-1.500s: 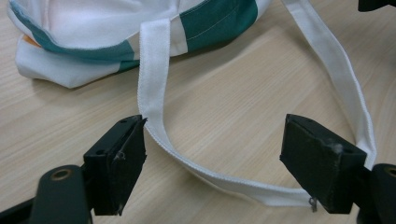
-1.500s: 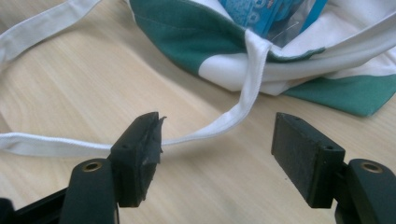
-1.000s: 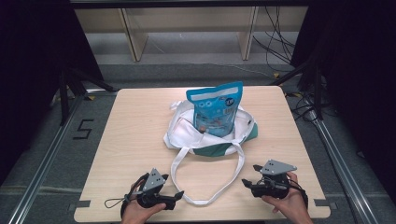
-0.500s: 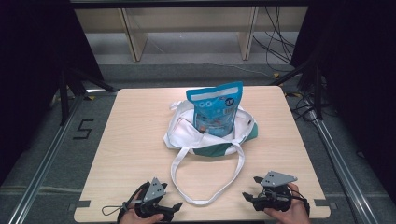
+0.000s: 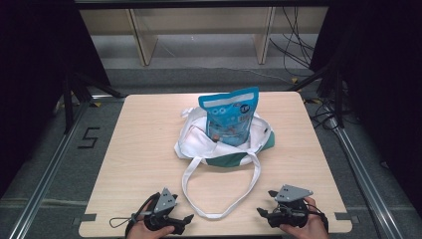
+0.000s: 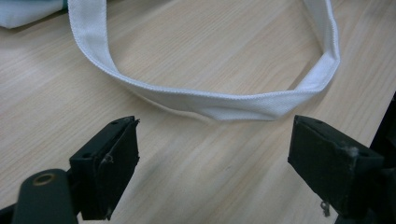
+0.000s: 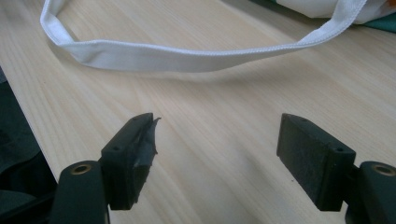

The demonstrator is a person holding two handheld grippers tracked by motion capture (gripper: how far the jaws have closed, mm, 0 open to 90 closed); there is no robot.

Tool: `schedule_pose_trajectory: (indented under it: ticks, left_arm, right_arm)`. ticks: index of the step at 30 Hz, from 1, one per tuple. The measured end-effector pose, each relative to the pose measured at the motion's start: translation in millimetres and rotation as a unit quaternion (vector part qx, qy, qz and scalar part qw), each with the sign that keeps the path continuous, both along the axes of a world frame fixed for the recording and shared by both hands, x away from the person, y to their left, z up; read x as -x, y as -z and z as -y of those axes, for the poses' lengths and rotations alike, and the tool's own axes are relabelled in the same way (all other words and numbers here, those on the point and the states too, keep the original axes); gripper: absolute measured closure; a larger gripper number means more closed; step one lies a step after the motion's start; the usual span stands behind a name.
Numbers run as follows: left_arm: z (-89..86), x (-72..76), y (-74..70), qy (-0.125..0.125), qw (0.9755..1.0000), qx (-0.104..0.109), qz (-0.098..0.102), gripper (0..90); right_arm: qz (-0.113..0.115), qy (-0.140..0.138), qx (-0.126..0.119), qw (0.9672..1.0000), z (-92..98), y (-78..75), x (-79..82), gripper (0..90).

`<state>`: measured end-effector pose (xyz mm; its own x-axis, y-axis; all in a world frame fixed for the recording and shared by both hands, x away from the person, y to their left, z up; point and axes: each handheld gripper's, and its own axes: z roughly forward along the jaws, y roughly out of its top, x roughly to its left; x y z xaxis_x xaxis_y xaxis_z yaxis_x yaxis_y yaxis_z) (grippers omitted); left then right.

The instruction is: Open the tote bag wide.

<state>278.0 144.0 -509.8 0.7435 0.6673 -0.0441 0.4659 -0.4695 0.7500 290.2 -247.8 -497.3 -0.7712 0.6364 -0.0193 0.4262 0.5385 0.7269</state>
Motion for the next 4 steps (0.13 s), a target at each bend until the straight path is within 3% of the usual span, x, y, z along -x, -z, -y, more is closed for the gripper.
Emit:
schedule_pose_trajectory:
  ticks: [3, 4]
  left_arm:
    - [-1.5, -0.6, -1.7, -0.005, 0.9999, 0.012, 0.001, 15.5]
    - [-3.9, -1.8, -2.8, -0.003, 1.0, 0.002, 0.005, 15.5]
  right_arm:
    - [-0.004, 0.002, -0.001, 1.0, -0.4, -0.4, 0.4, 29.0]
    - [-0.004, 0.002, -0.001, 1.0, -0.4, -0.4, 0.4, 29.0]
